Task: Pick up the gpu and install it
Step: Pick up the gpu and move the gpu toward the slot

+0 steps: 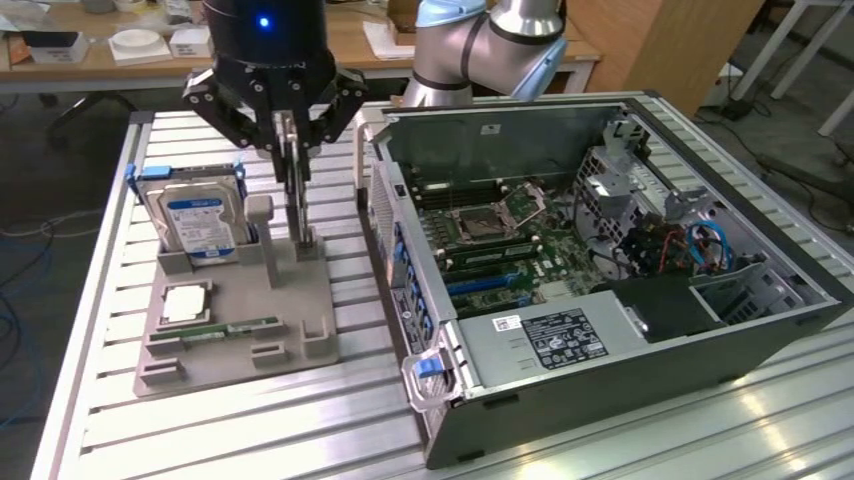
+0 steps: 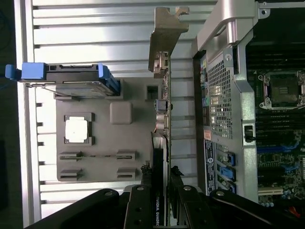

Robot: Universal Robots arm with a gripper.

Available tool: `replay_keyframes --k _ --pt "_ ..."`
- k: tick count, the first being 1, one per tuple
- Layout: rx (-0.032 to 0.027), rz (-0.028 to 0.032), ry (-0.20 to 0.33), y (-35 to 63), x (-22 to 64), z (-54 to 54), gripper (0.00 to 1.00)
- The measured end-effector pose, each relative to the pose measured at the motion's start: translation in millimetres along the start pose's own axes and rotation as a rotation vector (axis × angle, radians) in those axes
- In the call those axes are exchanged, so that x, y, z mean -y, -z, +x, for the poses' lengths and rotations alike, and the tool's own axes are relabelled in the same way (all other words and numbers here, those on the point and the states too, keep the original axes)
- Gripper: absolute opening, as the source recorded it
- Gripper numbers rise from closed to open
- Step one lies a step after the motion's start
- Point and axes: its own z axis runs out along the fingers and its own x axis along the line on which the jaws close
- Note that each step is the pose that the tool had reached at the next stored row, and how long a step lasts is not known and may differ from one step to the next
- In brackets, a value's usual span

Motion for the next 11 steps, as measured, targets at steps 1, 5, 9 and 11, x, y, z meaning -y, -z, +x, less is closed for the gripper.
replay_keyframes --k 1,5,9,11 --pt "-0.0001 0.0 0.002 0.9 -0.1 0.0 0.26" --pt "-0.0008 -0.0002 0.01 4.6 -0.4 0.0 0.26" --pt "-0.002 -0.0004 0.026 7.1 -0.5 -0.1 0.26" --pt "-0.0028 -0.0004 0.034 8.7 -0.7 -0.1 0.26"
